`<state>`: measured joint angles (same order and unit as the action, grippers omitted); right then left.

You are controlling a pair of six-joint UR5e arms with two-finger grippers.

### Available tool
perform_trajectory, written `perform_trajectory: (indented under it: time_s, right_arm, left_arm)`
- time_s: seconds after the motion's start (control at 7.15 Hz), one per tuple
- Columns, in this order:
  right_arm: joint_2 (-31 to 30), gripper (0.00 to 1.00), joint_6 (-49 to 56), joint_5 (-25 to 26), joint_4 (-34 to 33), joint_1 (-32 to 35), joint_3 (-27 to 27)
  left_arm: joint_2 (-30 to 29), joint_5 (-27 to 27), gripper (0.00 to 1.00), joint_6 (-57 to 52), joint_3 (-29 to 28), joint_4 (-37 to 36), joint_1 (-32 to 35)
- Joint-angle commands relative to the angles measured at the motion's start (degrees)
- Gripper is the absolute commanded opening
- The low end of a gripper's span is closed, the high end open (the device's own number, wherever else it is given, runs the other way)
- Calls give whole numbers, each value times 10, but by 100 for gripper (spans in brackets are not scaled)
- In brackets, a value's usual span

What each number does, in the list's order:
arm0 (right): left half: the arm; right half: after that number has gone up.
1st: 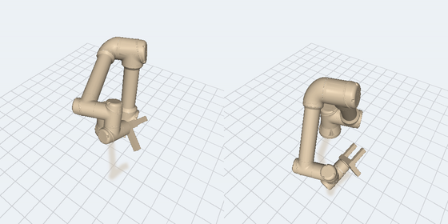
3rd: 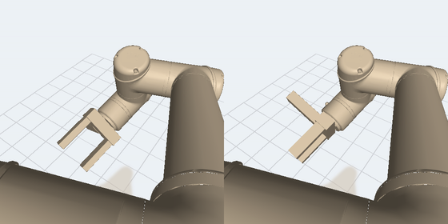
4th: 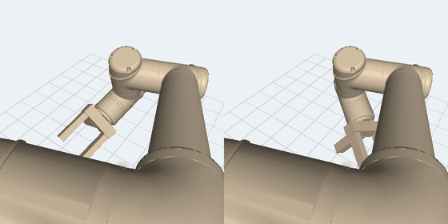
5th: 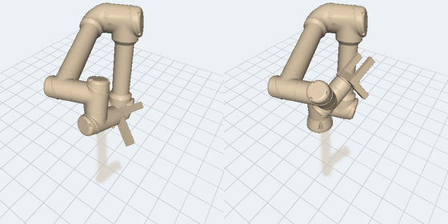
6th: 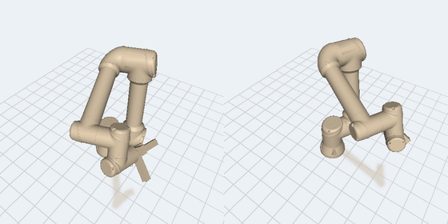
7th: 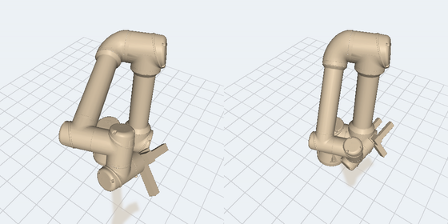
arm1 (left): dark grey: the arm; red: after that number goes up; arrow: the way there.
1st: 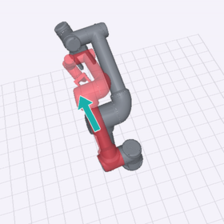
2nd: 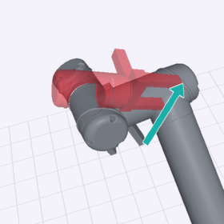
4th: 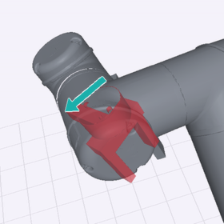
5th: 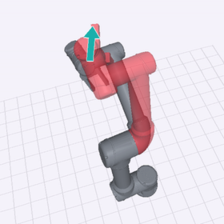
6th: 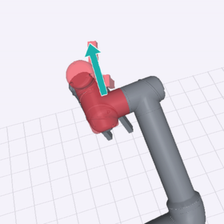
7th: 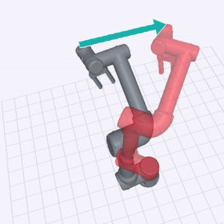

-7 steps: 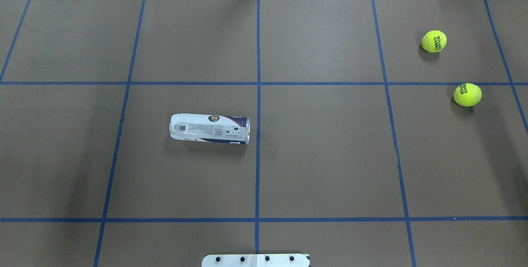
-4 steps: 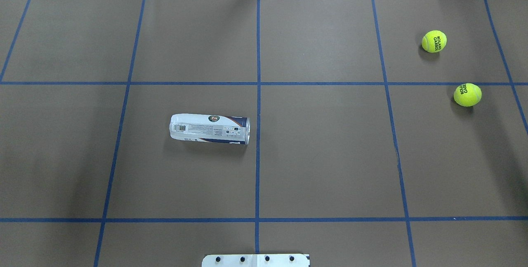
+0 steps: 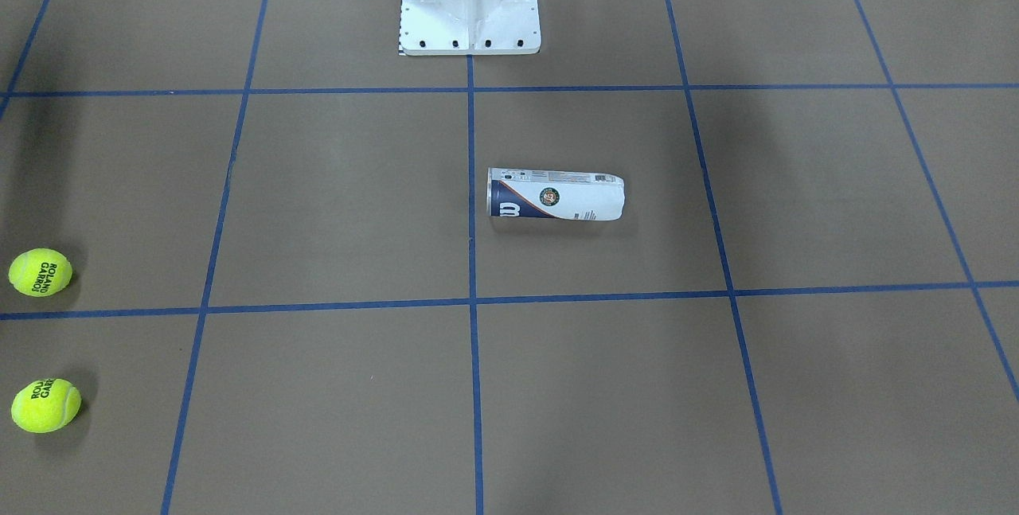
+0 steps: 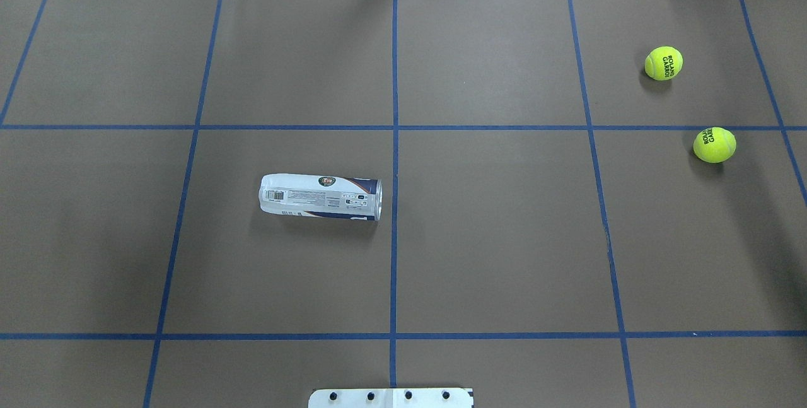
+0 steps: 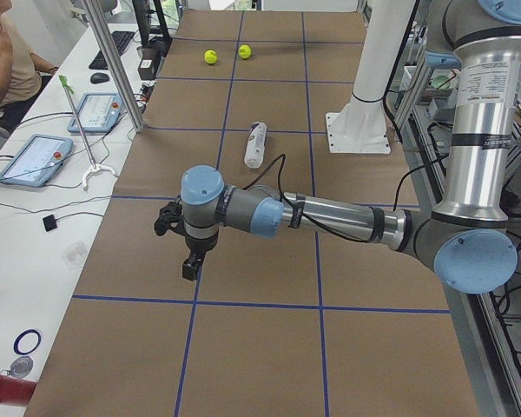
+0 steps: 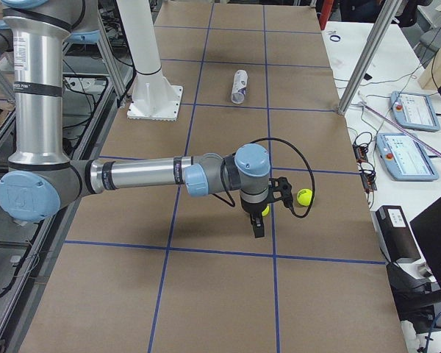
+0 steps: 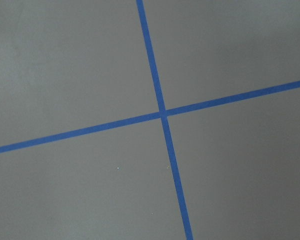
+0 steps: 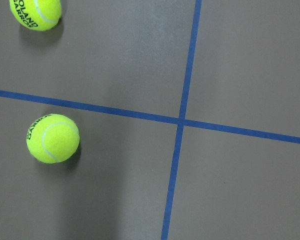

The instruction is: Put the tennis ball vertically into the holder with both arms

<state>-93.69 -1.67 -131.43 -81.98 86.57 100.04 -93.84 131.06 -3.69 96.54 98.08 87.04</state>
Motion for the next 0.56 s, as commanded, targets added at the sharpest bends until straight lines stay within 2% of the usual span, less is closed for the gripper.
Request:
perform_trajectory:
  time_s: [0.0, 0.14, 0.42]
  right_arm:
    - [-1, 99, 2, 0, 11, 0, -1]
    - [1, 99, 1, -1, 11, 0, 0]
    - [3, 99, -2, -3, 11, 0, 0]
  left_arm:
    - [-48, 1, 100, -7, 0, 41, -3]
    - [-49, 1, 100, -1, -7, 99, -5]
    - [-57, 5, 100, 48, 2, 127, -8]
